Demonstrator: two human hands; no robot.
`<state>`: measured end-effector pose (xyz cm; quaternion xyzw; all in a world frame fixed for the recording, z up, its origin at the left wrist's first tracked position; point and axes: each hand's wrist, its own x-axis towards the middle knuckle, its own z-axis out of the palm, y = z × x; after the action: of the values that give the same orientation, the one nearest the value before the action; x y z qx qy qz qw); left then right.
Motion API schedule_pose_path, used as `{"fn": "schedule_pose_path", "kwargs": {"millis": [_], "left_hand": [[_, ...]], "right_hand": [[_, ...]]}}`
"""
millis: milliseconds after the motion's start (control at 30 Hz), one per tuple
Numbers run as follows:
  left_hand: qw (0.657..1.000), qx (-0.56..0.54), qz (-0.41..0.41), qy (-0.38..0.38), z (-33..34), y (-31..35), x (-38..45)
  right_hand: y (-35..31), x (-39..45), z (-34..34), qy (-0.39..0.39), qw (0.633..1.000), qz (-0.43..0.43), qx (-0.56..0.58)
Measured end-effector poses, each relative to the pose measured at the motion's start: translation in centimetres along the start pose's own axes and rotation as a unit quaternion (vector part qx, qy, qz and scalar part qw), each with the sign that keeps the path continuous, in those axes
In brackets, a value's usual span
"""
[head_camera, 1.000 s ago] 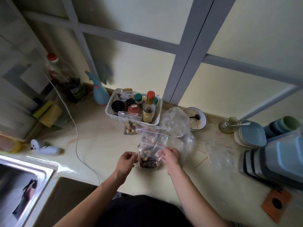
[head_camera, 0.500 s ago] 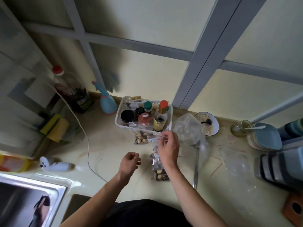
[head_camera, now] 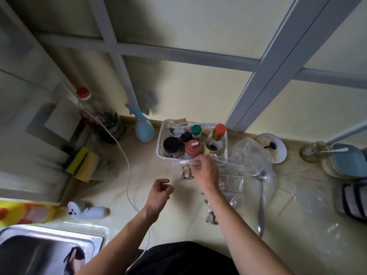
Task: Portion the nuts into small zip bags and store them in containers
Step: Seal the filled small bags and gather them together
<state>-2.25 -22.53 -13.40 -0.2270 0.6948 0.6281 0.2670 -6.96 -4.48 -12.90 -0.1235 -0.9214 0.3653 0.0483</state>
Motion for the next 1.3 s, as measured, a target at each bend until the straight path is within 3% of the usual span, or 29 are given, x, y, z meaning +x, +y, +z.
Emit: {"fn": "schedule_pose_path", "kwargs": {"millis": [100,167,267,300,367,433,567,600,667,733,800,1033,1200,1300], "left_hand": [[1.000,0.004,0.014,0.004,0.3,0.7,0.5],[1.000,0.003,0.029,0.005,0.6,1.2,0.7],[0.997,0.003,0.077,-0.018,0.8,1.4,0.7],[0.994,0.001,0.103,-0.025,1.0,1.3,0.6],[0.990,-0.006,0.141,-0.031,1.5,1.7,-0.5],[0.986,-0.002,0.164,-0.035,1.9,1.9,-1.3],[0.980,0.002,0.196,0.022,3.6,2.4,-3.1],[0.979,0.009,0.195,0.053,4.2,2.6,-3.6],[0.977,0.016,0.186,0.099,5.1,2.7,-4.2],[0.977,0.035,0.172,0.124,5.6,2.4,-4.4],[0.975,0.058,0.161,0.141,5.9,2.0,-4.5],[0.964,0.051,0.198,0.172,8.0,1.6,-7.0],[0.959,0.069,0.209,0.177,9.1,0.6,-8.0],[0.964,0.064,0.194,0.170,9.3,-0.4,-8.2]], "right_hand": [[0.2,-1.0,-0.2,-0.016,0.996,-0.063,-0.064],[-0.3,-1.8,-1.3,-0.077,0.994,-0.067,-0.032],[-1.2,-2.8,-3.2,-0.227,0.972,0.014,0.064],[-1.2,-3.1,-3.4,-0.246,0.965,0.033,0.084],[-1.2,-3.8,-3.5,-0.230,0.958,0.065,0.156],[-1.2,-4.4,-3.4,-0.161,0.946,0.106,0.262],[-2.2,-6.4,-4.2,-0.068,0.860,0.217,0.457],[-2.6,-6.9,-4.3,-0.069,0.861,0.243,0.441],[-3.2,-7.8,-3.6,-0.087,0.899,0.278,0.326],[-3.6,-8.3,-2.9,-0.063,0.942,0.260,0.204],[-3.6,-8.8,-2.4,-0.011,0.959,0.223,0.176],[-2.4,-10.3,-2.7,0.096,0.982,0.140,0.085],[-1.5,-11.6,-3.3,0.112,0.987,0.109,0.036],[-0.6,-12.2,-3.5,0.074,0.980,0.148,0.109]]}}
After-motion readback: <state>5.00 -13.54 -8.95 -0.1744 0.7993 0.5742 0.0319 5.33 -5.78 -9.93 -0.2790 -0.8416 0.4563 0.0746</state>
